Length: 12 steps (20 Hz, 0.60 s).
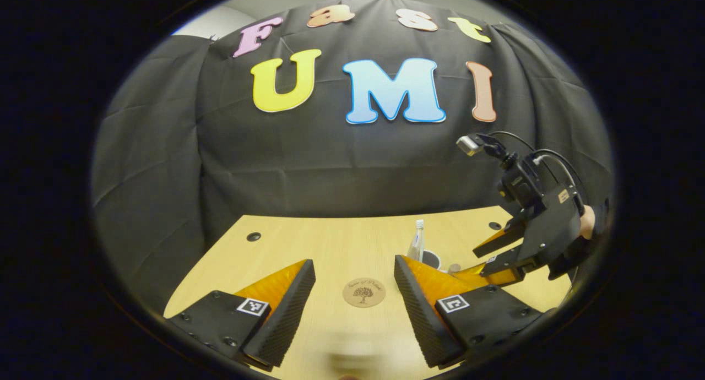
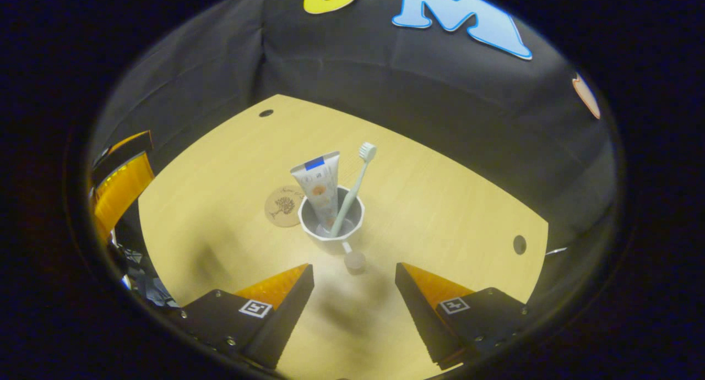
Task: Put the toothbrush and toothpaste on the desktop into the cup, then pick up the cup and place it on the coaster on the desktop.
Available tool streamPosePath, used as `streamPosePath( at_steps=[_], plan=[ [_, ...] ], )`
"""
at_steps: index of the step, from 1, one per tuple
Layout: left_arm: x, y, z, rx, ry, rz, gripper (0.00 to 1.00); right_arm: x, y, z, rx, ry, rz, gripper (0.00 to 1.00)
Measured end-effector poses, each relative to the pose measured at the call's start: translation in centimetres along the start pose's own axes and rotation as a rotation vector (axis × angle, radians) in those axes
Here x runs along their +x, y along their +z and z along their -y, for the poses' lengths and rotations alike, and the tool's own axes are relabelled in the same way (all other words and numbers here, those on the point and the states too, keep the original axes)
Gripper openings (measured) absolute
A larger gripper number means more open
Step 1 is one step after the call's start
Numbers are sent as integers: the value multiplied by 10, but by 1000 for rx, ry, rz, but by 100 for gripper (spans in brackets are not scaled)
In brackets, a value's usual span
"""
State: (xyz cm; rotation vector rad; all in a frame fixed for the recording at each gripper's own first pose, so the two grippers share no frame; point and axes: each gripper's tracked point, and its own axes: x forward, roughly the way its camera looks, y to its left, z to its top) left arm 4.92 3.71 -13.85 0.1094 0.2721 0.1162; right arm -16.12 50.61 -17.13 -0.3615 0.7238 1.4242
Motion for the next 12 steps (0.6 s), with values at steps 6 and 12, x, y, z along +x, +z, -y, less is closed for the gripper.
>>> streamPosePath(
  at_steps=[6, 12],
  plan=[
    [-5, -12, -17, -10, 37, -26, 95, 22, 9, 1, -81, 34, -53, 93],
    [-9, -22, -35, -25, 84, -48, 96, 41, 5, -4, -137, 60, -104, 83]
  ],
)
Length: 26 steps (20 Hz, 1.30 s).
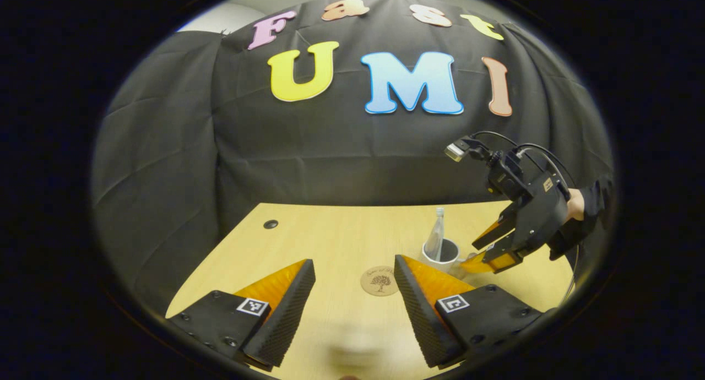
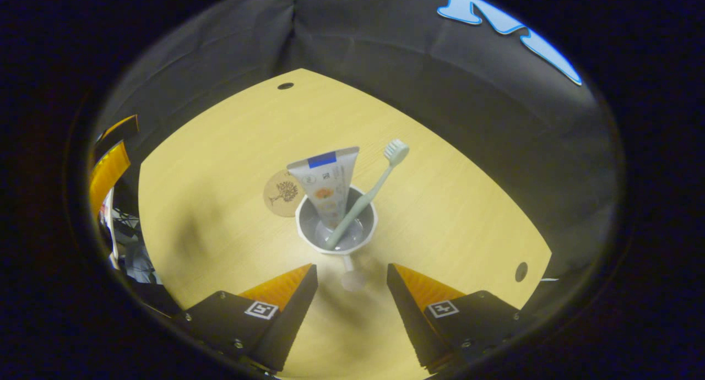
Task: Put the toothbrush and toothpaste on the desktop into the cup, then pick up the cup and place it on the coaster on the desktop.
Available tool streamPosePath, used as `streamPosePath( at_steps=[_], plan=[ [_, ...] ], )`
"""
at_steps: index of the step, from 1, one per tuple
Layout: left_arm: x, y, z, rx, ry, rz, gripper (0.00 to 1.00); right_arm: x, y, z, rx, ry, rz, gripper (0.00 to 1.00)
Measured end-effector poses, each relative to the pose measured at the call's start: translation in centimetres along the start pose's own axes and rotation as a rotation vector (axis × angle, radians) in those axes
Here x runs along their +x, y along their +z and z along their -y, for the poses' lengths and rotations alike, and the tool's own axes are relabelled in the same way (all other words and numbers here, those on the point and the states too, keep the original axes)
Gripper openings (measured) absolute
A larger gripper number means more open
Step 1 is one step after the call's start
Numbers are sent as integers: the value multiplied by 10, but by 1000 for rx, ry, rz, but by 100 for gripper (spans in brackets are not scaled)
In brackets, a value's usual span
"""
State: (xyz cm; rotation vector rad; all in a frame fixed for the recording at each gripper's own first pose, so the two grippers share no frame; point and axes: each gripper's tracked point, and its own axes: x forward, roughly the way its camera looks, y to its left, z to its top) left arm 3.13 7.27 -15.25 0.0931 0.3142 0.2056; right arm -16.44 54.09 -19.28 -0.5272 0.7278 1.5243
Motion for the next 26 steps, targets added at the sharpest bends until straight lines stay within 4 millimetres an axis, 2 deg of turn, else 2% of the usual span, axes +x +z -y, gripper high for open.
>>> streamPosePath(
  at_steps=[3, 5, 8, 10, 12, 16, 18, 19, 21, 22, 25, 26],
  plan=[
    [0, -4, -6, -13, 19, -8, 96, 10, -1, 0, -3, 11, -21, 80],
    [1, -6, -9, -19, 33, -11, 96, 15, -4, -1, 3, 24, -39, 71],
    [1, -10, -14, -30, 48, -19, 96, 18, -3, 2, 2, 17, -53, 71],
    [2, -12, -16, -35, 57, -25, 95, 29, -6, 0, 20, 33, -61, 47],
    [3, -14, -17, -38, 64, -31, 95, 31, -5, 0, 30, 47, -68, 53],
    [3, -16, -22, -40, 73, -37, 96, 38, -10, -4, 22, 65, -92, 49],
    [6, -18, -24, -37, 78, -41, 96, 44, -8, 2, 6, 35, -74, 47],
    [7, -19, -24, -38, 79, -42, 96, 41, -8, 0, 9, 36, -80, 25],
    [7, -20, -25, -41, 80, -47, 96, 40, -7, -2, 17, 49, -78, 25],
    [9, -22, -24, -41, 81, -51, 96, 39, -8, -2, 14, 50, -82, 21],
    [10, -21, -24, -42, 81, -50, 96, 35, -7, -1, 5, 46, -73, 21],
    [10, -21, -24, -39, 82, -48, 96, 32, -8, -2, 11, 45, -79, 13]
  ],
)
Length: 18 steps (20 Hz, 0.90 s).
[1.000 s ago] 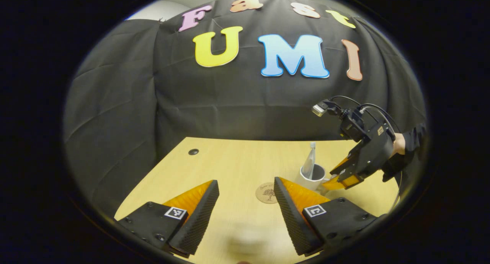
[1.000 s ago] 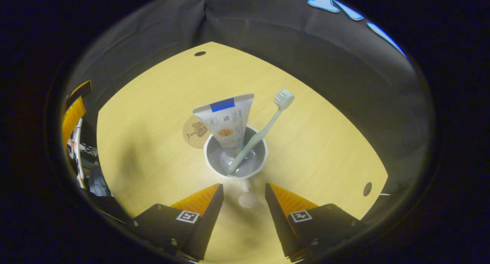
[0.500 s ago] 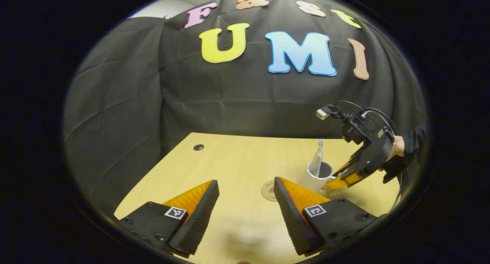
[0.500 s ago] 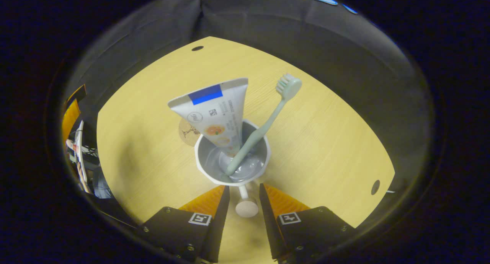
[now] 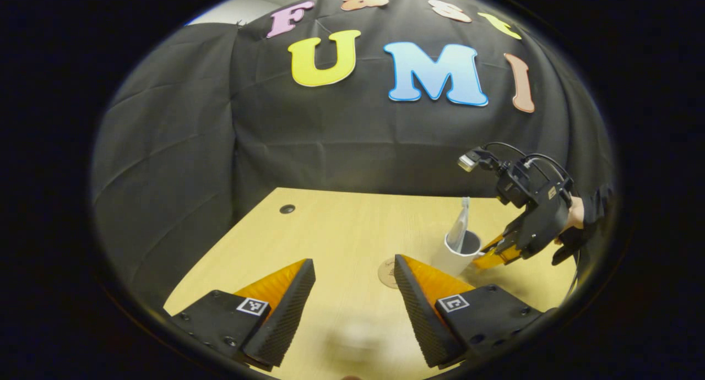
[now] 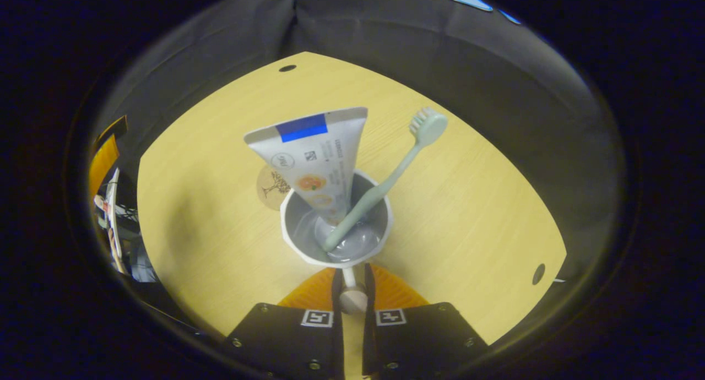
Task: Put the toothbrush and toothpaste on the desktop into the cup, then pick up the cup and place it on the coaster on the desktop.
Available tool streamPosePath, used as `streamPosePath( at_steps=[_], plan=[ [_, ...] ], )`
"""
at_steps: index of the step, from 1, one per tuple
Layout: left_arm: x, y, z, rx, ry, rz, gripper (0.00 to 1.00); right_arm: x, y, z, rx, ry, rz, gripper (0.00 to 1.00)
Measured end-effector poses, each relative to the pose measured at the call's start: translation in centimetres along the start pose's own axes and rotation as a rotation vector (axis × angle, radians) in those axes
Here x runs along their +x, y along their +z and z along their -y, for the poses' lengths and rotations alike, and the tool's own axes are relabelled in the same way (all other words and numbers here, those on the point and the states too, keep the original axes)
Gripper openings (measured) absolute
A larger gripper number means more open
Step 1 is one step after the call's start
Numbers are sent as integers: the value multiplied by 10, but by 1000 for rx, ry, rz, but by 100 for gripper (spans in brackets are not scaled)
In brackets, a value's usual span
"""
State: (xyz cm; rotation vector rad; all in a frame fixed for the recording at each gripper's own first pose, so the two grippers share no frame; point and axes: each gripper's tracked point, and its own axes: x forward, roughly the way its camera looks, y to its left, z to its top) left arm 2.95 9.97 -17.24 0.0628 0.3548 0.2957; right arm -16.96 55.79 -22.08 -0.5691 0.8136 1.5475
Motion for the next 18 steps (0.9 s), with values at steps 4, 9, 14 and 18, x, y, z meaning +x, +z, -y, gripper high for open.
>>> streamPosePath(
  at_steps=[4, 9, 14, 18],
  plan=[
    [2, 1, -1, 2, 1, 2, 96, 4, 1, 0, -9, -8, 12, 13],
    [2, 1, -4, 1, 5, 4, 95, 2, 2, -3, -29, -6, 16, 13],
    [1, -2, -10, -2, 10, 8, 96, -2, 15, -9, -3, 7, 56, 13],
    [-2, 0, -13, 1, 14, 17, 96, -6, 26, -18, 8, 17, 77, 13]
  ],
)
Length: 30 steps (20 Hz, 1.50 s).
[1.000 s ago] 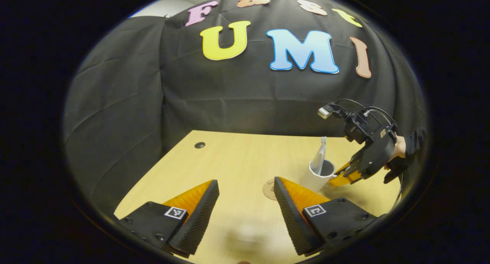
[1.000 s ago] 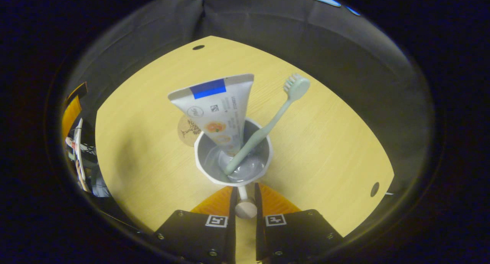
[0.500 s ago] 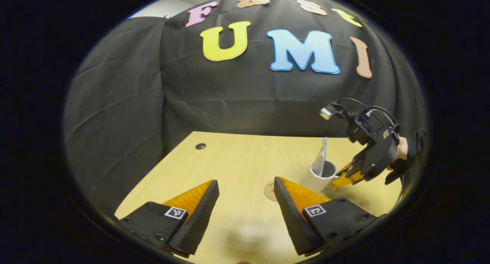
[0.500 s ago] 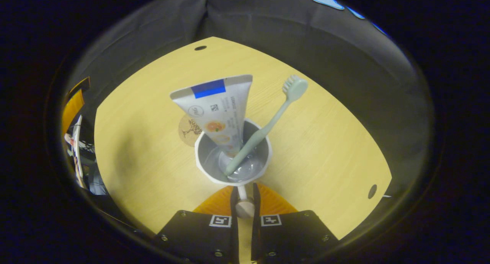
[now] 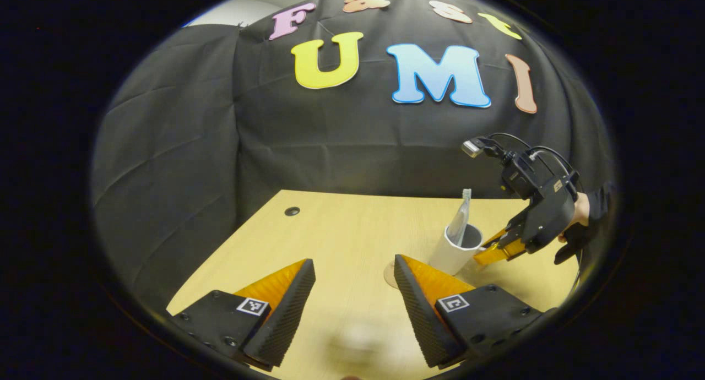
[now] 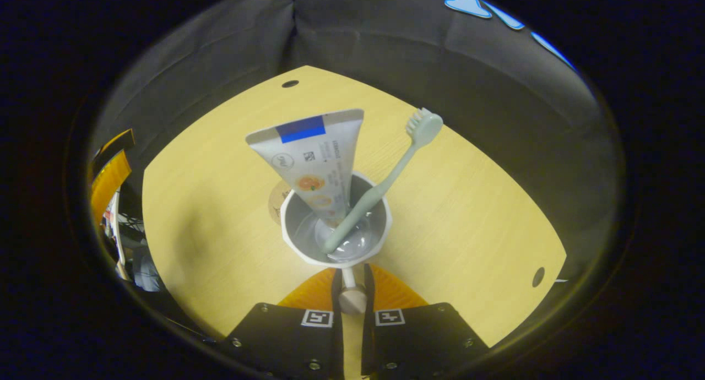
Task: Put the toothbrush and toothpaste on the desktop into the cup, then pick up the cup and place it on the coaster on the desktop.
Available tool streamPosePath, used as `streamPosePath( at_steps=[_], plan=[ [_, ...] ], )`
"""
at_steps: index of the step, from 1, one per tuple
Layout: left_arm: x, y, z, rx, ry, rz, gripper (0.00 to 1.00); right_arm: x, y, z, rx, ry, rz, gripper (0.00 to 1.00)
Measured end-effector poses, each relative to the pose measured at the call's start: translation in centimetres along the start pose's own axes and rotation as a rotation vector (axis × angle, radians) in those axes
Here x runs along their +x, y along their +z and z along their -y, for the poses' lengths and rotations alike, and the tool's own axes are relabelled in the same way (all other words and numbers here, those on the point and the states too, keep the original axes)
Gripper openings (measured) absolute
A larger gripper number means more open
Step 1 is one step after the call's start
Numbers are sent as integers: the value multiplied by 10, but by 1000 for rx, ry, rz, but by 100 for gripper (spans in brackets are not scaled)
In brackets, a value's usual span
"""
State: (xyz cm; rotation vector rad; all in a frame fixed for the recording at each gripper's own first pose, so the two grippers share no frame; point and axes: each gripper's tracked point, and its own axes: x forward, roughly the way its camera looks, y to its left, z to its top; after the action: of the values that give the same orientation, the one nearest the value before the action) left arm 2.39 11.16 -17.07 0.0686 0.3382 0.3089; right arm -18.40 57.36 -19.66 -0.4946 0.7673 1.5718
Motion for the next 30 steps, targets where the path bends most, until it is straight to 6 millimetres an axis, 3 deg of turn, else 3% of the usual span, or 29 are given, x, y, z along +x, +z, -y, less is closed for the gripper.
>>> streamPosePath(
  at_steps=[5, 14, 19, 30],
  plan=[
    [-5, 2, -9, -2, 15, 1, 95, 0, 10, -16, -12, 21, 11, 13],
    [-14, -7, -50, -7, 69, -13, 96, 16, 36, -45, -33, 37, 12, 13],
    [-18, -11, -68, -9, 88, -17, 95, 23, 40, -54, -45, 31, -4, 13],
    [-15, -14, -81, -12, 84, -20, 95, 55, 61, -77, -71, 16, -39, 13]
  ],
)
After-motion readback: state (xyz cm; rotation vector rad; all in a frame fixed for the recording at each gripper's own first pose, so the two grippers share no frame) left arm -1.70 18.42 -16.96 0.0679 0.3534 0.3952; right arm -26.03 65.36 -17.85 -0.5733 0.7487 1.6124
